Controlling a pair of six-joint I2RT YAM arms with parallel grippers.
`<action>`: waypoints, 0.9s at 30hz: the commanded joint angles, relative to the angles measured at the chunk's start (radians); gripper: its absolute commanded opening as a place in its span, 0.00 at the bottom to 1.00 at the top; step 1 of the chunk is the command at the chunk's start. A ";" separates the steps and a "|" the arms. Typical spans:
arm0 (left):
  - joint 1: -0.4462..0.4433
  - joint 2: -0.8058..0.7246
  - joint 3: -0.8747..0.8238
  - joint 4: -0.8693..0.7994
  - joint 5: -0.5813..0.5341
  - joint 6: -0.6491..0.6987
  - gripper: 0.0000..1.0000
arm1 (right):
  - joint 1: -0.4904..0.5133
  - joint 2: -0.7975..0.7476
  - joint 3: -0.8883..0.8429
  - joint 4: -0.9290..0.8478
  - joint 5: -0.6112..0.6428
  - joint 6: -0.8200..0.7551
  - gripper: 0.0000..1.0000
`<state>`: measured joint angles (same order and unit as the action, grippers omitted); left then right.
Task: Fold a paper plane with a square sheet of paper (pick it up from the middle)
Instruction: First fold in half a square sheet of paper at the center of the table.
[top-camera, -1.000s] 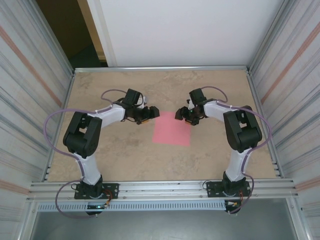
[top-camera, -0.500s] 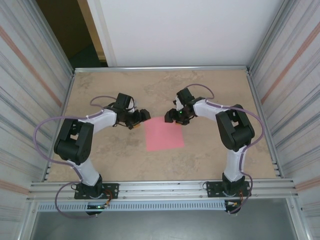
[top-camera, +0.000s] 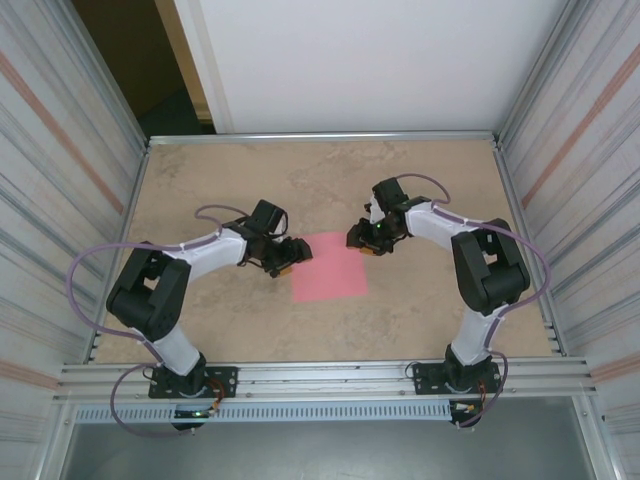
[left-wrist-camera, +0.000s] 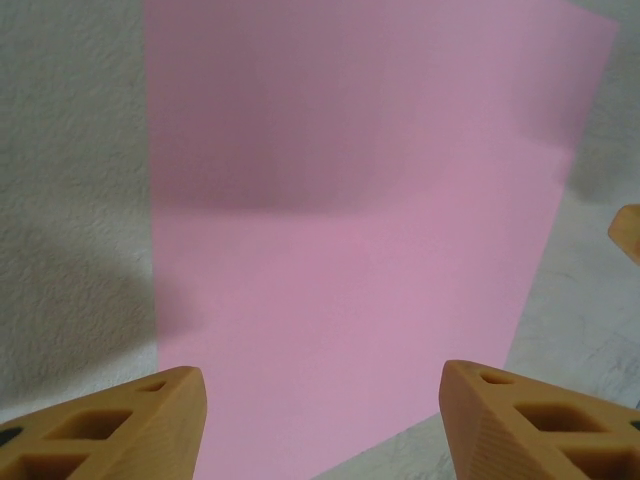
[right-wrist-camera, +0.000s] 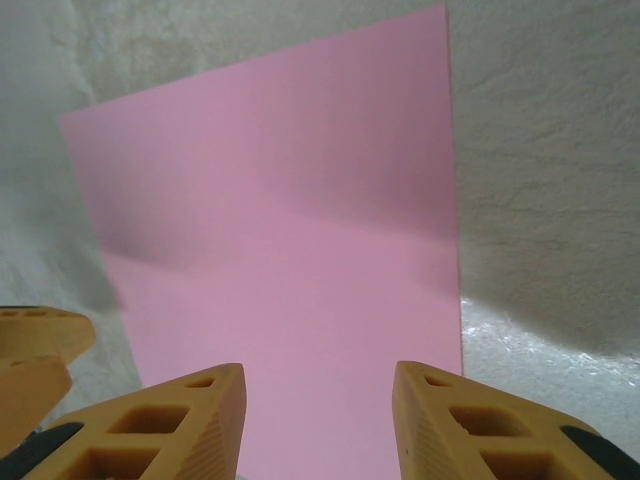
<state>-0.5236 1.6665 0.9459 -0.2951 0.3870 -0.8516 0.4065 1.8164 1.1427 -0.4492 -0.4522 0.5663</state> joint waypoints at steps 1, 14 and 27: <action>-0.002 0.010 0.001 -0.005 -0.014 -0.037 0.63 | 0.007 0.044 0.020 -0.054 -0.031 -0.026 0.42; -0.007 0.087 0.055 0.033 0.028 0.006 0.68 | 0.031 0.078 0.014 -0.053 -0.007 -0.017 0.50; -0.006 0.127 0.026 0.025 -0.006 0.005 0.67 | 0.043 0.102 -0.021 -0.021 -0.004 -0.003 0.53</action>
<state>-0.5243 1.7561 0.9802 -0.2687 0.3996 -0.8577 0.4393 1.8812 1.1427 -0.4706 -0.4664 0.5652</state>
